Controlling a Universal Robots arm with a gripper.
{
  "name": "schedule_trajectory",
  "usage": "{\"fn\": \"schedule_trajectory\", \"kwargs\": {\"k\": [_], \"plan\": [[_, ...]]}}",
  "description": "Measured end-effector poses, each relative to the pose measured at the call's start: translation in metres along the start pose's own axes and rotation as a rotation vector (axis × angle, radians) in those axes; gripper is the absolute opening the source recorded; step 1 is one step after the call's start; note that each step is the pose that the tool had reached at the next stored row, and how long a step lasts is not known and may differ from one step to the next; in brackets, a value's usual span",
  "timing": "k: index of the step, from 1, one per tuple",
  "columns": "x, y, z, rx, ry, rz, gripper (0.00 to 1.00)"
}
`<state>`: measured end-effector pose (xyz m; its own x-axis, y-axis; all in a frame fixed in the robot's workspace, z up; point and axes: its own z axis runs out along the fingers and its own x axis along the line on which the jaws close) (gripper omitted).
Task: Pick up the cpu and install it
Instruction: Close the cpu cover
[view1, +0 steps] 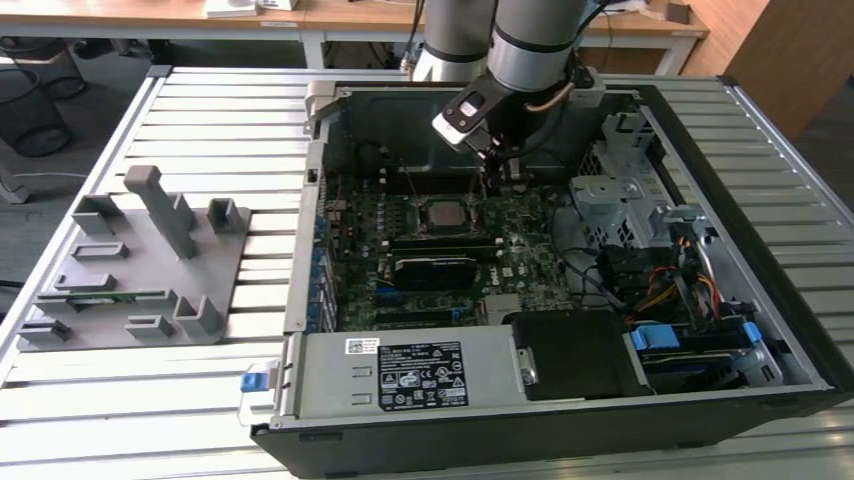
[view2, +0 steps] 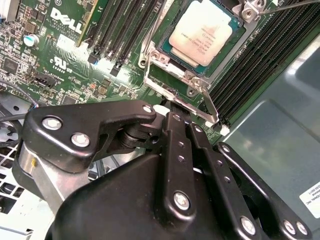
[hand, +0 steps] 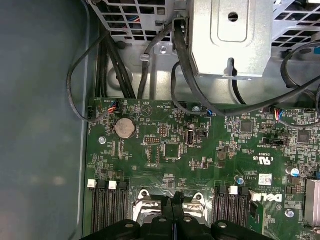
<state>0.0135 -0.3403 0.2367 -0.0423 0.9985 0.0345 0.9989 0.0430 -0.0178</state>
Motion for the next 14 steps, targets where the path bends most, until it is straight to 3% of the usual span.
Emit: {"fn": "schedule_trajectory", "kwargs": {"k": [14], "plan": [[0.0002, -0.0067, 0.0014, 0.0070, 0.0008, 0.000, 0.11]]}}
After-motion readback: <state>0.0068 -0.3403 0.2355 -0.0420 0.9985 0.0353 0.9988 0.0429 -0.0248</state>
